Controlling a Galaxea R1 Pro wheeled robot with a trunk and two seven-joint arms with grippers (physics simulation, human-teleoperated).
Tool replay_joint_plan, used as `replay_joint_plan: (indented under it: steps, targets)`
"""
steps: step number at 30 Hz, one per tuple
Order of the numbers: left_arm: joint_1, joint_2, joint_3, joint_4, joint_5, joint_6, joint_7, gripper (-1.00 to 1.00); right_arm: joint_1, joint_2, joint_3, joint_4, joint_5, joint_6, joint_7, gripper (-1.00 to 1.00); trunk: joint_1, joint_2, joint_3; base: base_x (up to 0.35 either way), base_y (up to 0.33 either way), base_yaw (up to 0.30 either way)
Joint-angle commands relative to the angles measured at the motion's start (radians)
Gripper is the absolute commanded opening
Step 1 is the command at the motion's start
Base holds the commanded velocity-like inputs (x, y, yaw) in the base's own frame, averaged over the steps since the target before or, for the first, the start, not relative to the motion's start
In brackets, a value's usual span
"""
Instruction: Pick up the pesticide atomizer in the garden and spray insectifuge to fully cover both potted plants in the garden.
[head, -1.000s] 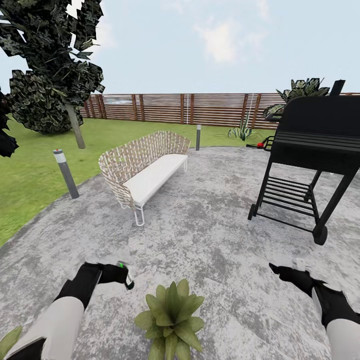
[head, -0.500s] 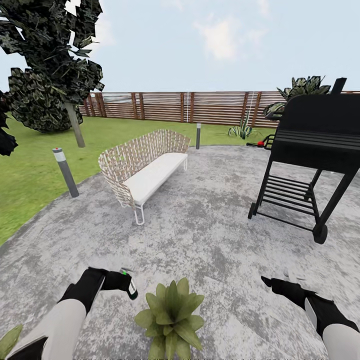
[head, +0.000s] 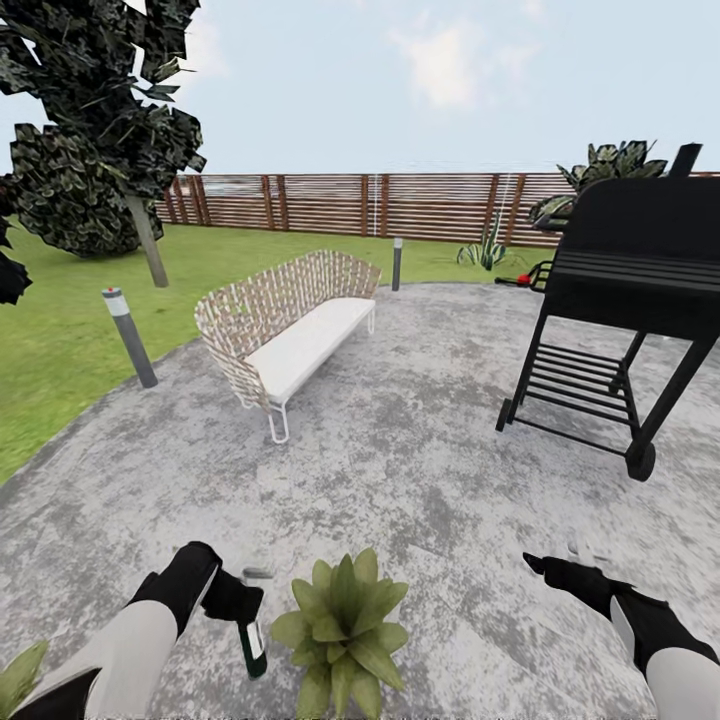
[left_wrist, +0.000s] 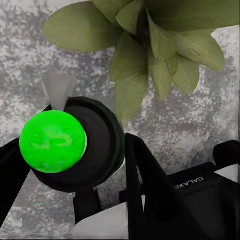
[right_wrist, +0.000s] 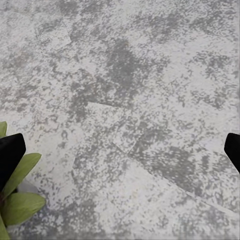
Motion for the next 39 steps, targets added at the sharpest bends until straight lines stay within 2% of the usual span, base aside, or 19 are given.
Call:
replay_joint_plan:
  steps: [1, 4, 7, 8, 9, 10, 12, 14, 19, 22, 29, 39]
  targets:
    - [-0.001, -0.001, 0.006, -0.001, -0.009, 0.007, -0.009, -1.00, -0.001, 0.001, -0.008, -0.002, 0.005, 0.007, 0.008, 1.00, 0.000, -0.001, -0.003, 0.000, 0.000, 0.000]
    - [-0.002, -0.002, -0.002, 0.000, -0.018, 0.013, -0.010, -1.00, -0.001, 0.001, -0.008, -0.001, 0.005, 0.007, 0.007, 1.00, 0.000, -0.001, -0.007, 0.000, 0.000, 0.000]
    - [-0.002, -0.002, -0.079, 0.003, -0.042, 0.015, -0.011, -1.00, -0.001, 0.001, -0.008, -0.001, 0.005, 0.007, 0.007, 1.00, 0.000, -0.001, -0.012, 0.000, 0.000, 0.000]
    - [-0.002, -0.002, -0.114, 0.004, -0.046, 0.016, -0.012, -1.00, -0.001, 0.001, -0.008, -0.001, 0.005, 0.007, 0.007, 1.00, 0.000, -0.001, -0.014, 0.000, 0.000, 0.000]
    - [-0.002, -0.002, -0.166, 0.006, -0.048, 0.017, -0.014, -1.00, -0.001, 0.001, -0.008, -0.001, 0.005, 0.007, 0.007, 1.00, 0.000, -0.001, -0.015, 0.000, 0.000, 0.000]
    - [-0.002, -0.002, -0.194, 0.006, -0.049, 0.019, -0.020, -1.00, -0.001, 0.001, -0.008, -0.001, 0.005, 0.007, 0.007, 1.00, 0.000, -0.001, -0.017, 0.000, 0.000, 0.000]
    - [-0.002, -0.002, -0.230, 0.007, -0.050, 0.022, -0.049, -1.00, -0.001, 0.001, -0.008, -0.001, 0.005, 0.007, 0.007, 1.00, 0.000, -0.001, -0.020, 0.000, 0.000, 0.000]
    - [-0.002, -0.002, -0.248, 0.007, -0.051, 0.024, -0.092, -1.00, -0.001, 0.001, -0.008, 0.000, 0.005, 0.007, 0.007, 1.00, 0.000, -0.001, -0.023, 0.000, 0.000, 0.000]
    - [-0.002, -0.001, -0.261, 0.008, -0.052, 0.024, -0.122, -1.00, 0.000, 0.002, -0.008, 0.000, 0.005, 0.007, 0.007, 1.00, 0.000, -0.001, -0.030, 0.000, 0.000, 0.000]
    - [-0.002, -0.001, -0.264, 0.008, -0.053, 0.024, -0.124, -1.00, 0.000, 0.002, -0.007, 0.000, 0.005, 0.007, 0.007, 1.00, 0.000, -0.001, -0.034, 0.000, 0.000, 0.000]
    - [-0.002, -0.001, -0.297, 0.008, -0.052, 0.024, -0.126, -1.00, 0.000, 0.003, -0.008, 0.000, 0.005, 0.006, 0.007, 1.00, 0.000, -0.001, -0.043, 0.000, 0.000, 0.000]
    - [-0.002, 0.001, -0.296, 0.011, -0.050, 0.026, -0.128, -1.00, -0.001, 0.003, -0.007, -0.001, 0.006, 0.008, 0.009, 1.00, 0.000, -0.001, -0.046, 0.000, 0.000, 0.000]
